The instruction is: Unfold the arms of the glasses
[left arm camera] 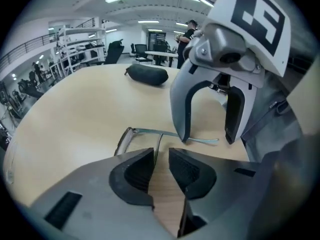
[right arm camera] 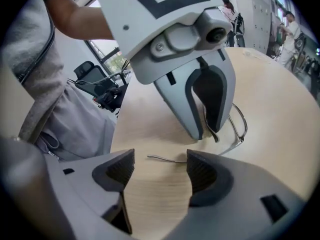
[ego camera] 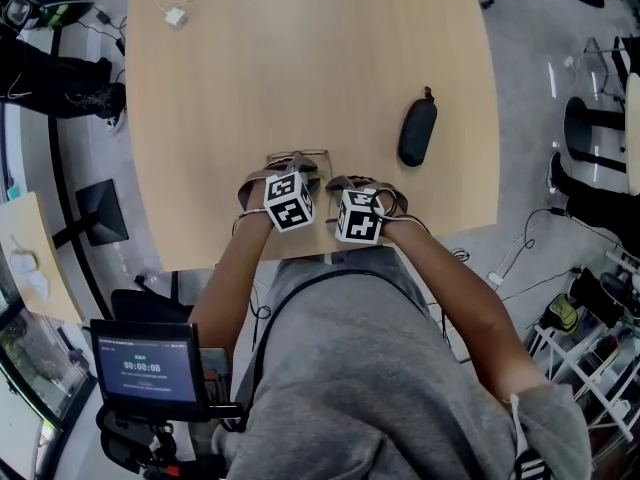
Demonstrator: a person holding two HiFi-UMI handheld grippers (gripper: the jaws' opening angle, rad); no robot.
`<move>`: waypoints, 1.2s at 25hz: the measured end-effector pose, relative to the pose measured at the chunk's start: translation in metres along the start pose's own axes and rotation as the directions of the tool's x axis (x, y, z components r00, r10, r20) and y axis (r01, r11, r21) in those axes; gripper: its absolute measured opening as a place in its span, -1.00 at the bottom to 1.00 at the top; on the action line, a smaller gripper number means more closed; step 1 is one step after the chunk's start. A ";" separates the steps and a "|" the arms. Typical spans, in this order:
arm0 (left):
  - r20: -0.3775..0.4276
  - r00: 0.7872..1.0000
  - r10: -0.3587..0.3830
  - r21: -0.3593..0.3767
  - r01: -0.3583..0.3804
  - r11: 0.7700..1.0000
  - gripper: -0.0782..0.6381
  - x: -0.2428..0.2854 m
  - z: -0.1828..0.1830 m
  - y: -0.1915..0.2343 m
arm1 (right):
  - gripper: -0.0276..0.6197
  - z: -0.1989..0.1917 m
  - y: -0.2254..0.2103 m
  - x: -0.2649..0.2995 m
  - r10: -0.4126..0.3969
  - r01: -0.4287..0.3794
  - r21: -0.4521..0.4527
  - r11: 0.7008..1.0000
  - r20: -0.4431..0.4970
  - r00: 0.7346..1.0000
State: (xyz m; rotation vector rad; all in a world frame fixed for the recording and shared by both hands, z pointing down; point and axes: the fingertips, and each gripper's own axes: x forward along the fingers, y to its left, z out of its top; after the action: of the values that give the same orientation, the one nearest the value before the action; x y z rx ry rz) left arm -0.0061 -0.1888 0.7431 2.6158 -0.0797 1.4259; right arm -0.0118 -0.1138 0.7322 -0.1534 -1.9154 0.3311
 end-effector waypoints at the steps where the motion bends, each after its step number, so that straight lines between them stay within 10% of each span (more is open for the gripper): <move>1: -0.012 1.000 -0.020 0.002 0.020 1.000 -0.58 0.001 -0.002 -0.003 | 0.05 0.001 -0.001 -0.001 0.002 -0.002 0.017 1.000 0.007 1.000; 14: -0.165 0.970 -0.179 0.089 0.195 0.977 -0.57 -0.024 -0.079 -0.061 | 0.05 -0.008 -0.032 -0.004 -0.012 0.010 0.083 0.997 0.024 1.000; 21: 0.116 0.993 -0.003 0.051 -0.003 0.999 -0.57 -0.081 -0.030 -0.042 | 0.05 0.013 -0.035 -0.049 -0.067 0.022 0.222 0.975 0.201 0.977; 24: 0.270 0.953 0.138 -0.086 -0.119 0.989 -0.57 -0.142 -0.009 -0.041 | 0.05 0.034 -0.029 -0.116 -0.199 0.058 0.334 0.941 0.405 0.892; 26: 0.364 0.895 0.259 -0.179 -0.206 0.962 -0.58 -0.184 0.002 -0.032 | 0.04 0.046 -0.032 -0.167 -0.323 0.107 0.396 0.912 0.532 0.782; 30: 0.544 0.691 0.476 -0.338 -0.338 0.878 -0.60 -0.274 0.028 -0.025 | -0.83 0.060 -0.024 -0.272 -0.550 0.218 0.515 0.829 0.679 0.486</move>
State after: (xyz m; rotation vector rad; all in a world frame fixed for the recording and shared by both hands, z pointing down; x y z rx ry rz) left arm -0.1283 -0.1773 0.4957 2.8568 -0.9004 0.5105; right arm 0.0317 -0.2176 0.4760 0.8537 -2.6680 0.4865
